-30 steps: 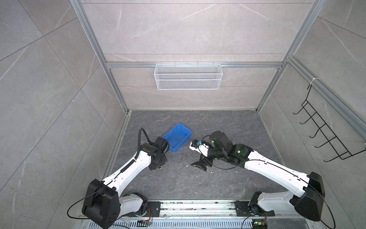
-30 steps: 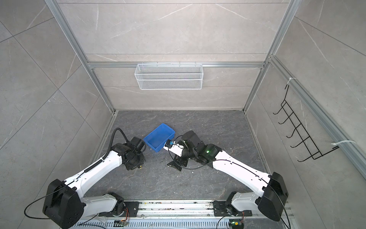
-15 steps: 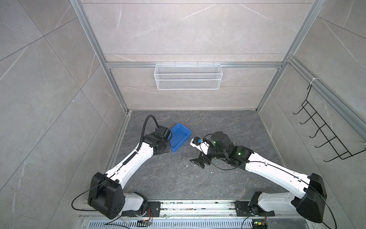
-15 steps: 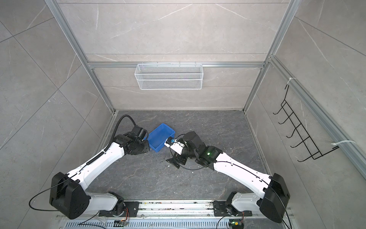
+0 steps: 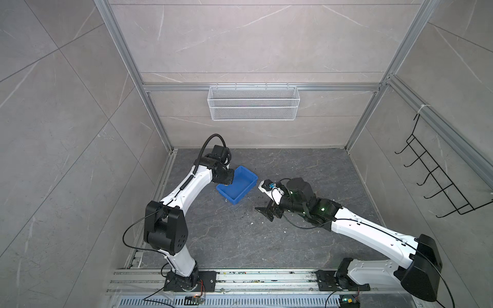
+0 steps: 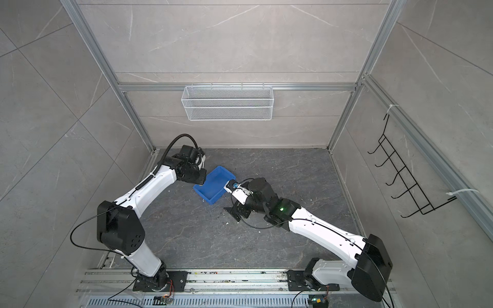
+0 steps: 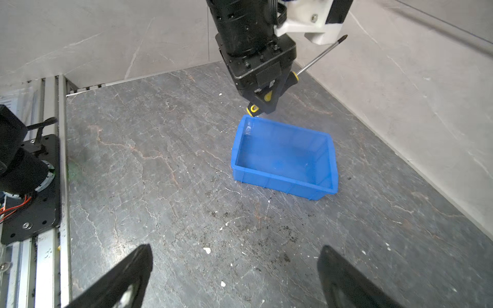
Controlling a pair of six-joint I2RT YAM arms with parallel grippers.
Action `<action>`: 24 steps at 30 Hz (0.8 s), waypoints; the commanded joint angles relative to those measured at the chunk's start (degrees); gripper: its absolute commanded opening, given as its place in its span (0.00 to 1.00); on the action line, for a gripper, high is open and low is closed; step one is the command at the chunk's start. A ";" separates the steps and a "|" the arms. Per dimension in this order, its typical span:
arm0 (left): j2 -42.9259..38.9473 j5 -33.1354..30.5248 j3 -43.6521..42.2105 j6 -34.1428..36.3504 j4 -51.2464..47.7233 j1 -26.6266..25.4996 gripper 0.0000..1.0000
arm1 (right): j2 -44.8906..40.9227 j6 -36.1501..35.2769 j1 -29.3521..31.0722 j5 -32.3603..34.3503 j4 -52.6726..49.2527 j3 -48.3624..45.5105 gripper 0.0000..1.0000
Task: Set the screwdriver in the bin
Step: 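Carry the screwdriver with the left gripper over the blue bin and lower it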
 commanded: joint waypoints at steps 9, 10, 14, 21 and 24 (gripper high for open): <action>9.10 -3.28 8.67 16.86 -6.18 -0.03 0.00 | -4.86 5.02 0.03 8.69 3.66 -3.92 0.99; 9.82 -3.61 9.26 17.67 -6.27 -0.03 0.00 | -5.04 5.36 -0.01 9.05 3.81 -4.15 0.99; 13.13 -4.98 11.85 20.48 -7.23 -0.25 0.00 | -5.38 5.51 0.03 9.47 3.77 -4.55 0.99; 18.15 -7.07 15.17 26.71 -8.81 -1.30 0.00 | -5.83 6.38 0.01 9.44 3.19 -5.33 0.99; 19.19 -7.32 14.91 28.28 -8.86 -1.39 0.00 | -5.83 6.56 0.09 9.73 2.95 -5.41 0.99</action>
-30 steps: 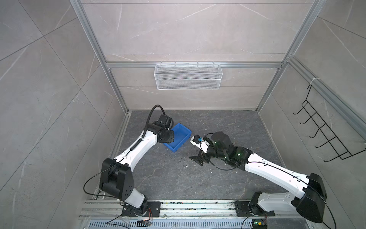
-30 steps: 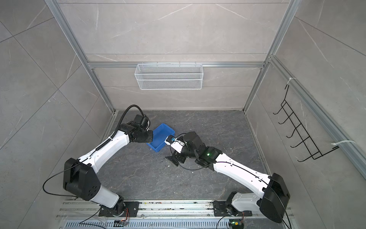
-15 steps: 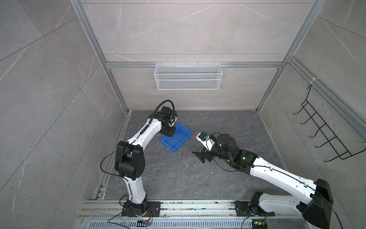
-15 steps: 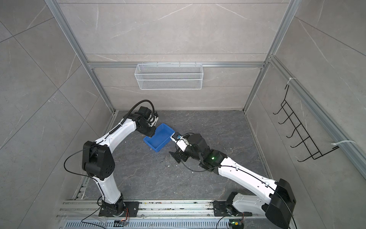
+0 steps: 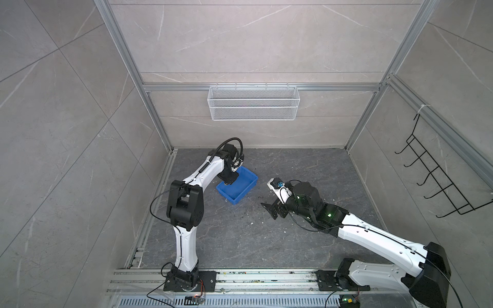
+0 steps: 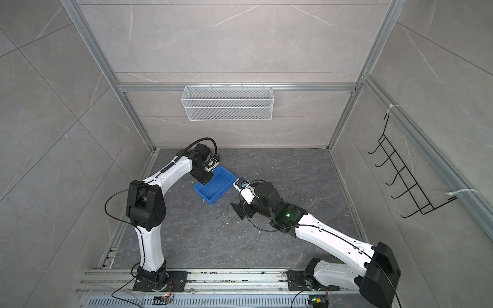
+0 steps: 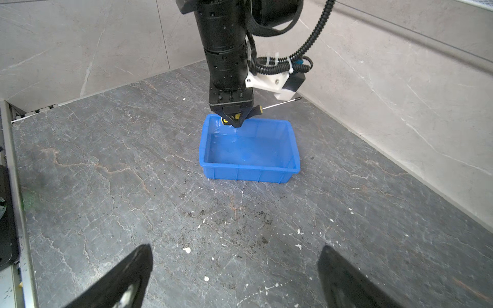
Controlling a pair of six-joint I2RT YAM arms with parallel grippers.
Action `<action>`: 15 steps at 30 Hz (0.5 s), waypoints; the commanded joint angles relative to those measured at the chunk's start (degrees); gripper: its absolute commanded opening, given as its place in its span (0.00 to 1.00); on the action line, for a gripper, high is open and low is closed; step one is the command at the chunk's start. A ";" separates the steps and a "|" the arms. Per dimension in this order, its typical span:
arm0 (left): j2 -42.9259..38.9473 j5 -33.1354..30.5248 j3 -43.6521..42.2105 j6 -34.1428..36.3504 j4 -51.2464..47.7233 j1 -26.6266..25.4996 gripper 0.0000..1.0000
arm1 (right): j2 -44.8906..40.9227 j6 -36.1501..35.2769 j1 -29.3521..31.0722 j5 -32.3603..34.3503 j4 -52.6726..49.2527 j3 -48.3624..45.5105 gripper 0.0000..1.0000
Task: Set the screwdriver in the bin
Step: 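Carry the screwdriver with the left gripper over the blue bin and lower it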
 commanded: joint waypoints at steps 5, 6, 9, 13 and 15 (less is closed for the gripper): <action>2.31 -1.49 0.84 5.13 -2.42 -0.76 0.00 | -1.02 1.60 0.09 0.98 0.23 -0.53 0.99; 2.58 -1.86 0.54 5.40 -2.42 -0.86 0.00 | -0.89 1.60 -0.05 0.99 0.20 -0.44 0.99; 3.26 -2.76 -0.48 6.06 -2.33 -1.28 0.00 | -0.80 1.60 -0.03 0.99 -0.06 -0.31 0.99; 4.57 -4.12 -1.22 6.32 -2.24 -1.65 0.00 | -0.89 1.69 0.04 0.99 -0.24 -0.38 0.99; 5.10 -5.33 -1.57 6.48 -2.07 -1.92 0.00 | -0.97 1.69 0.05 1.01 -0.37 -0.39 0.99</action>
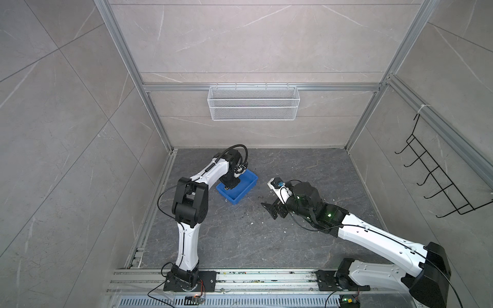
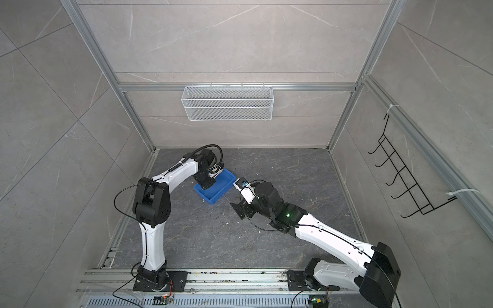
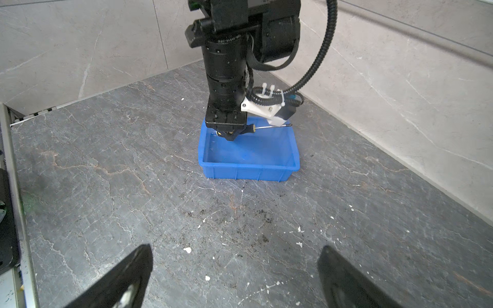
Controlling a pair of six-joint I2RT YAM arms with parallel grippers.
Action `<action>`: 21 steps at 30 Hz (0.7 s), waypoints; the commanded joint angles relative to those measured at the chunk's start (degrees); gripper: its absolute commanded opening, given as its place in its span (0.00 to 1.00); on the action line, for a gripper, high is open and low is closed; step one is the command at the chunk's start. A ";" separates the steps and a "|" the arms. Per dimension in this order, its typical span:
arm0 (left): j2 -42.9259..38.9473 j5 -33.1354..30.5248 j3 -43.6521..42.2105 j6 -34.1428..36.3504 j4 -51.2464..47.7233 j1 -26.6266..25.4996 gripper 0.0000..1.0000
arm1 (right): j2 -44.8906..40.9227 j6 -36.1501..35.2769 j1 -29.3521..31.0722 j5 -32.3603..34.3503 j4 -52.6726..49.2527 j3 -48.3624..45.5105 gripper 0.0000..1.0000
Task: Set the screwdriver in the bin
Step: 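Carry the screwdriver with the left gripper over the blue bin and lower it, then open the left gripper to release the screwdriver into the bin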
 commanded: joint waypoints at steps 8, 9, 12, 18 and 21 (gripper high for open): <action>1.52 -4.13 -2.95 3.09 -0.60 -1.44 0.00 | -0.84 0.84 0.06 0.34 -0.01 -0.66 0.99; 1.69 -4.62 -3.11 3.03 -0.34 -1.55 0.00 | -0.80 0.84 0.04 0.25 -0.01 -0.64 0.99; 1.44 -7.14 -5.01 2.24 2.79 -1.87 0.00 | -0.63 0.70 0.03 -0.02 0.18 -0.44 0.99; -0.05 -8.00 -7.18 2.06 6.07 -2.21 0.18 | -1.06 0.34 0.07 0.09 1.41 -0.78 0.99; -0.64 -7.16 -7.05 1.44 5.93 -2.52 0.38 | -0.51 -0.06 0.04 -0.89 2.03 -0.38 0.99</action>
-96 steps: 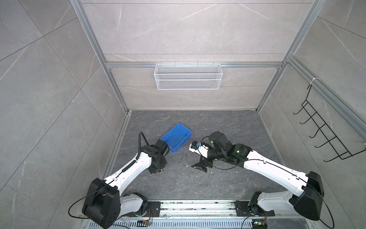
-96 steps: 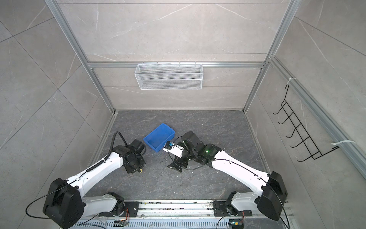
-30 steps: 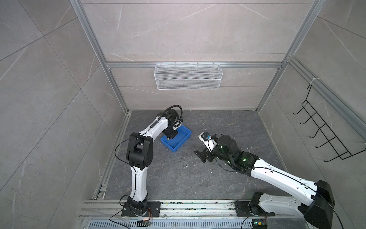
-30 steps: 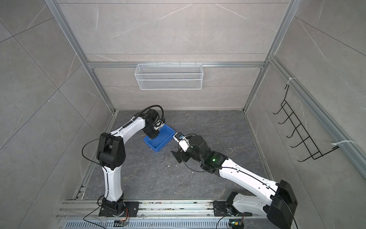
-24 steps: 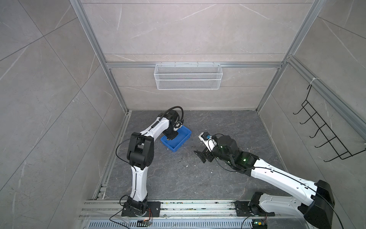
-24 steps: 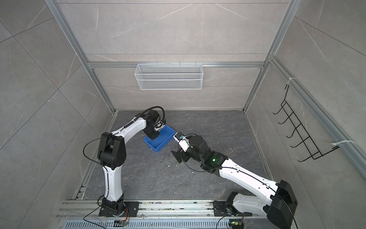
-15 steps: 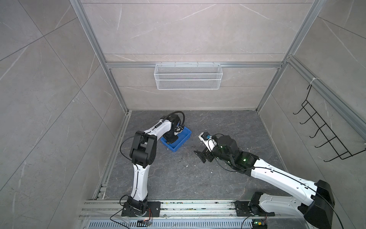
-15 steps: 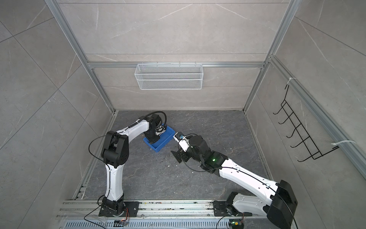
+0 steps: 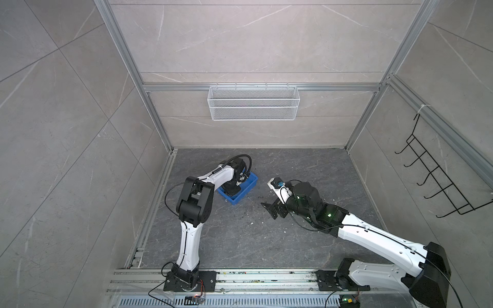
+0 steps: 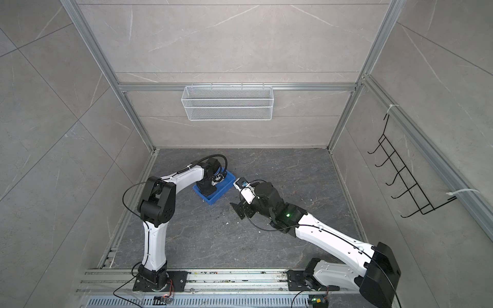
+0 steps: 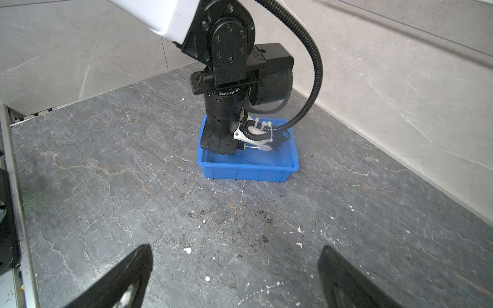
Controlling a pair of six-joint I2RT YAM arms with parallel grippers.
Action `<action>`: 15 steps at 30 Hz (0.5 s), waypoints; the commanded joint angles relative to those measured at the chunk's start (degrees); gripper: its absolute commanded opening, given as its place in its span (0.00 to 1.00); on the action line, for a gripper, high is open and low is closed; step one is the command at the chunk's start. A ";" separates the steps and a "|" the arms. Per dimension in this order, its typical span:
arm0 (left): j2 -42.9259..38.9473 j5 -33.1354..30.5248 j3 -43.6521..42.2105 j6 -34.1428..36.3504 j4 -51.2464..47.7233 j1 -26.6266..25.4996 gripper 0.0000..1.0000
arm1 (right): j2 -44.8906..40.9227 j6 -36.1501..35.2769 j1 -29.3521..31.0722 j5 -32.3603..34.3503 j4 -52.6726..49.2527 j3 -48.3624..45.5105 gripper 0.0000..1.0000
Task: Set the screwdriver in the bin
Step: 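Open the left gripper to release the screwdriver into the bin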
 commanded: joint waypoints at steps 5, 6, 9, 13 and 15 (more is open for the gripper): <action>-3.52 -0.24 0.13 -0.71 0.44 -1.32 0.59 | 1.19 -1.50 -0.01 -1.95 2.45 1.30 0.99; -4.23 -0.36 0.25 -1.06 0.51 -1.45 0.62 | 1.55 -1.60 -0.02 -2.05 2.88 1.62 0.99; -6.76 -0.09 0.35 -2.48 0.81 -1.47 0.73 | 2.27 -1.39 -0.31 -2.81 4.00 2.15 0.99; -11.38 0.28 0.23 -3.94 1.05 -1.61 0.84 | 2.63 -0.31 -0.57 -3.79 5.40 2.13 0.99; -14.17 0.11 -0.28 -4.84 1.51 -1.83 0.88 | 2.85 -0.02 -0.77 -4.44 5.89 2.03 0.99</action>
